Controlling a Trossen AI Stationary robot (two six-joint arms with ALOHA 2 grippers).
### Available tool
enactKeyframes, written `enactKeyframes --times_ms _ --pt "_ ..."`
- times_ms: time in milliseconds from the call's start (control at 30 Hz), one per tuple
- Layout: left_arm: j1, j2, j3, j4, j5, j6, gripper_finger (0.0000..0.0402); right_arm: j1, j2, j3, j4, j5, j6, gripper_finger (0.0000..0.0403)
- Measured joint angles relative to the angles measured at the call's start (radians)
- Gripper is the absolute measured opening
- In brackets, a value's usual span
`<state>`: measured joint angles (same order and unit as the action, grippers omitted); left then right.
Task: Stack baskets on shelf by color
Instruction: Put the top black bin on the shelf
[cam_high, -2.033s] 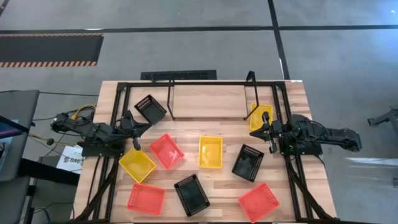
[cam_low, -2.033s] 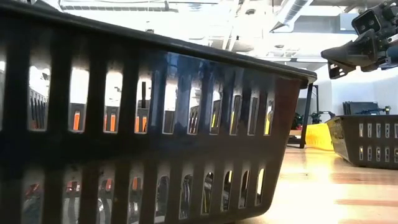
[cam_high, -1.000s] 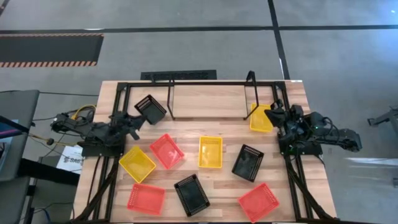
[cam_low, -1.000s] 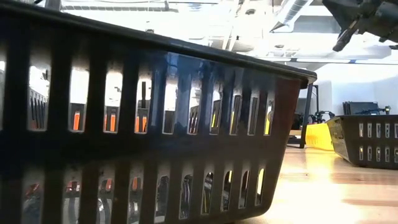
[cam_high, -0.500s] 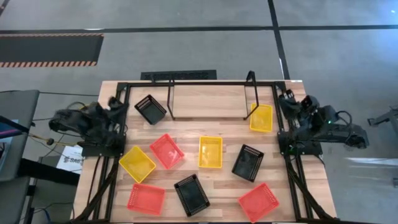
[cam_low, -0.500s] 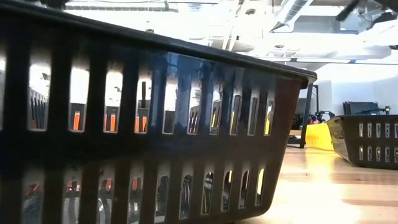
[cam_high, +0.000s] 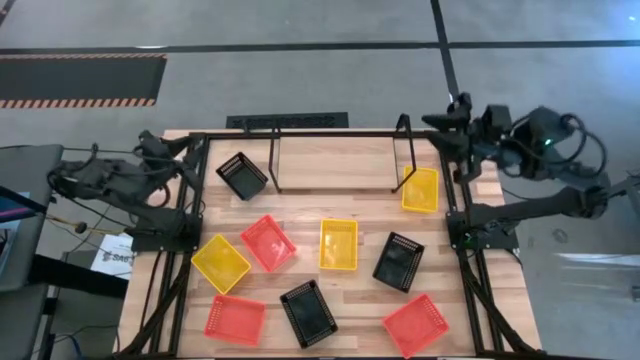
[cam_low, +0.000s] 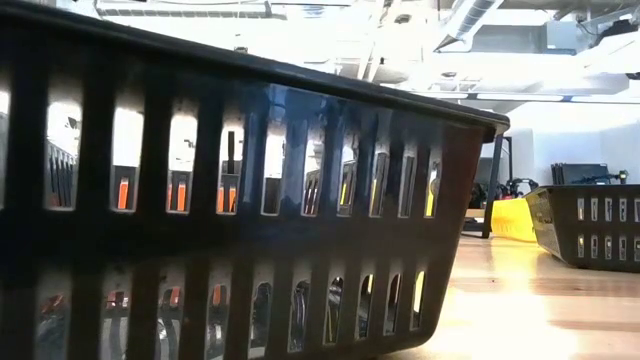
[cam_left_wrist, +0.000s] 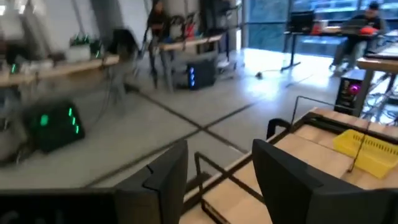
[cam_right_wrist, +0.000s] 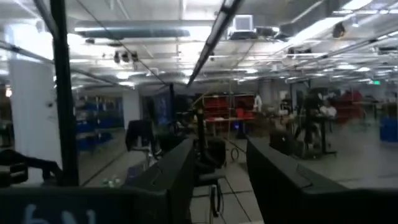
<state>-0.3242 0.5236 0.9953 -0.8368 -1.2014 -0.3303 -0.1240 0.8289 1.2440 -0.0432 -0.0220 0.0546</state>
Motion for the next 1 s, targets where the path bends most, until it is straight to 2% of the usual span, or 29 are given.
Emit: enactKeyframes --times_ms 100,167,233,333,533,767,867,1000 --pt "0.036 0.034 0.068 -0.218 0.006 -0.264 0.0156 0.0 0.082 0.131 -0.038 -0.089 -0.012 0.0184" --pt "0.074 0.052 0.085 -0.349 0.062 -0.397 0.0148 0.0 0.137 0.199 -0.035 -0.162 -0.022 0.0184" --pt "0.118 0.078 0.083 -0.438 0.14 -0.457 0.0144 0.005 0.182 0.255 -0.055 -0.224 -0.031 0.0182" --pt "0.193 0.134 0.073 -0.534 0.251 -0.491 0.0145 0.024 0.239 0.316 -0.09 -0.245 -0.062 0.0178" --pt "0.34 0.216 0.07 -0.535 0.312 -0.448 0.017 0.063 0.298 0.382 -0.105 -0.244 -0.087 0.0182" --pt "0.539 0.291 0.07 -0.534 0.53 -0.404 0.0193 0.111 0.316 0.426 -0.114 -0.241 -0.065 0.0198" --pt "0.629 0.355 0.07 -0.499 0.626 -0.319 0.0194 0.133 0.317 0.437 -0.126 -0.241 -0.063 0.0201" --pt "0.758 0.459 0.07 -0.349 0.743 -0.137 0.0194 0.16 0.317 0.441 -0.125 -0.241 -0.063 0.0198"
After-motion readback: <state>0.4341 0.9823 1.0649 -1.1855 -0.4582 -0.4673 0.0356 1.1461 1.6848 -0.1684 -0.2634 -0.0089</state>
